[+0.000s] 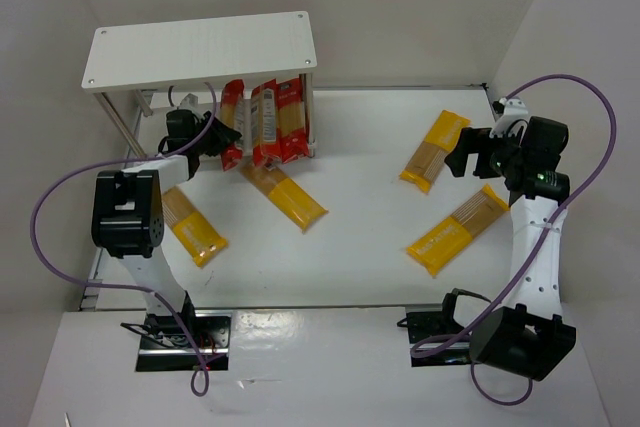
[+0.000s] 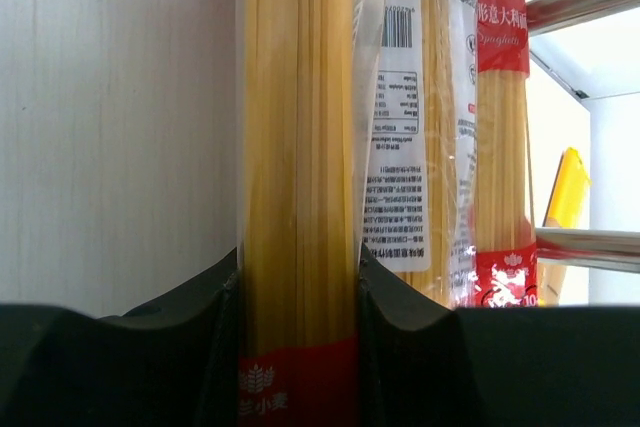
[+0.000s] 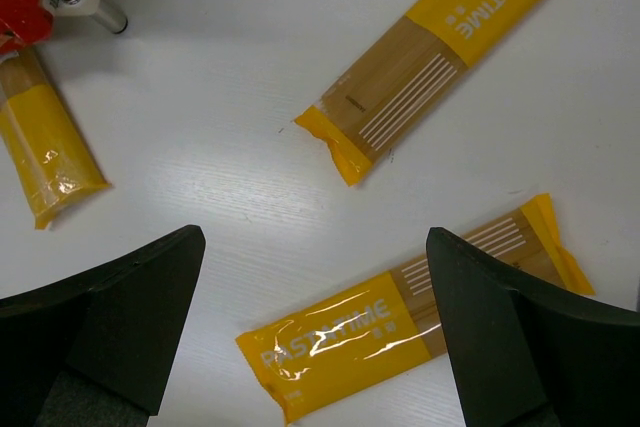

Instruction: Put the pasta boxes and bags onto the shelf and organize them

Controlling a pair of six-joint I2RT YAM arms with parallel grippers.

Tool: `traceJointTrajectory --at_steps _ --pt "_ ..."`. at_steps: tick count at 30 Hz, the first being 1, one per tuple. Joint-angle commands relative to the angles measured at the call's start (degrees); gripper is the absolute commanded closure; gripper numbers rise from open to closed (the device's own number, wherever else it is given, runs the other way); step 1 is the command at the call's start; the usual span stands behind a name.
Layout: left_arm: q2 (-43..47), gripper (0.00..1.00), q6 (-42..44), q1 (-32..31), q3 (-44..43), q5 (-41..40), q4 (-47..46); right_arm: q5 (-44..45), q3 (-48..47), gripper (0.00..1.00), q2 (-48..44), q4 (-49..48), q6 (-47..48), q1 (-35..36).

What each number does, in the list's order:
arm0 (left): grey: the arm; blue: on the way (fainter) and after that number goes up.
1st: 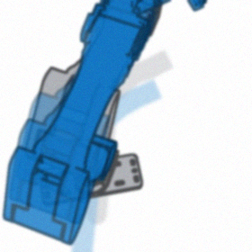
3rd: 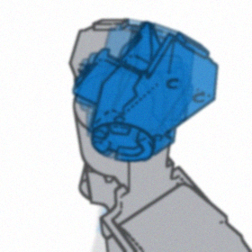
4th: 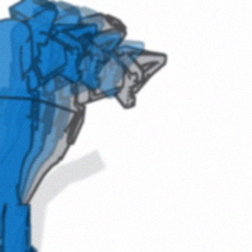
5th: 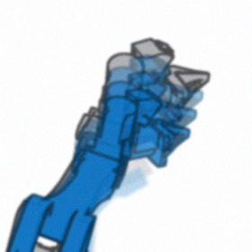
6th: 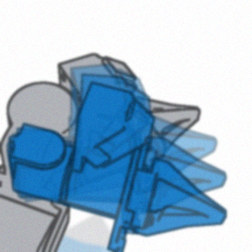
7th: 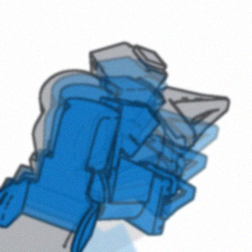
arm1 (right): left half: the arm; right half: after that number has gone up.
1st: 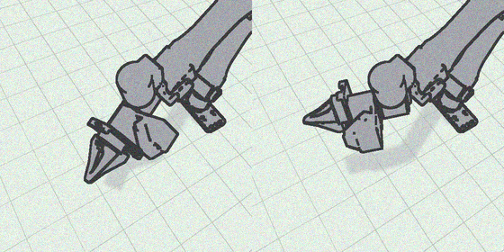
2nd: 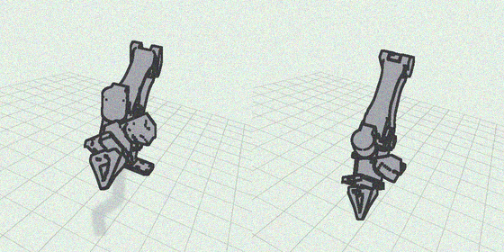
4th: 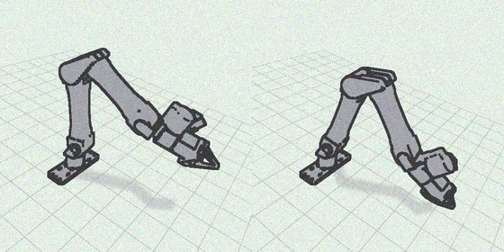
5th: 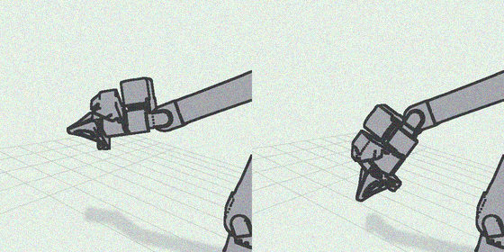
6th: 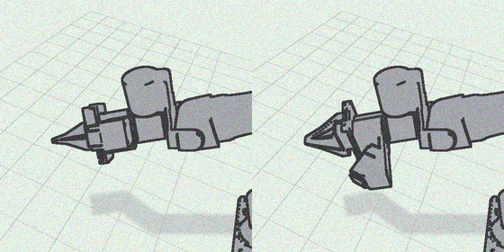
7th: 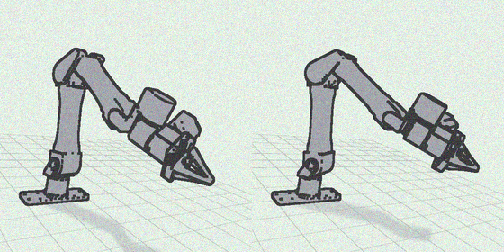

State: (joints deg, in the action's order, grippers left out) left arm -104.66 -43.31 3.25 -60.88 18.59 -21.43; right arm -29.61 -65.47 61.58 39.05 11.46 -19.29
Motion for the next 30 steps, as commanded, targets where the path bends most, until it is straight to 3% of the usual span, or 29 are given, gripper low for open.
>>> traceJointTrajectory --at_steps 1,14,15,20,22,25,30 --pt "0.0 1.00 -1.5 0.4 -4.2 2.6 -9.7 -1.5 0.2 0.00 -0.8 -0.3 0.5 -0.9" --pt "-2.1 1.00 -1.5 -2.1 -4.2 3.1 -8.9 -2.6 0.7 0.00 -1.3 0.2 1.0 -0.9" --pt "-2.7 0.96 -2.1 -2.1 -4.2 3.6 -8.9 -2.6 0.7 0.00 -1.9 0.2 1.0 -0.9" --pt "-2.7 0.57 -2.1 -2.1 -4.2 4.3 -8.9 -3.1 1.2 0.00 -2.4 0.2 1.5 -0.9" --pt "-2.7 0.48 -2.1 -2.1 -4.2 4.8 -8.9 -3.6 1.2 0.00 -2.4 0.2 1.5 -0.9" --pt "-2.7 0.28 -2.8 -2.1 -4.2 5.3 -8.4 -3.6 1.2 0.00 -2.4 0.2 2.1 -0.9" --pt "-2.7 0.19 -3.4 -2.1 -4.2 5.8 -8.4 -4.1 1.2 0.00 -2.4 0.2 2.1 -0.9"
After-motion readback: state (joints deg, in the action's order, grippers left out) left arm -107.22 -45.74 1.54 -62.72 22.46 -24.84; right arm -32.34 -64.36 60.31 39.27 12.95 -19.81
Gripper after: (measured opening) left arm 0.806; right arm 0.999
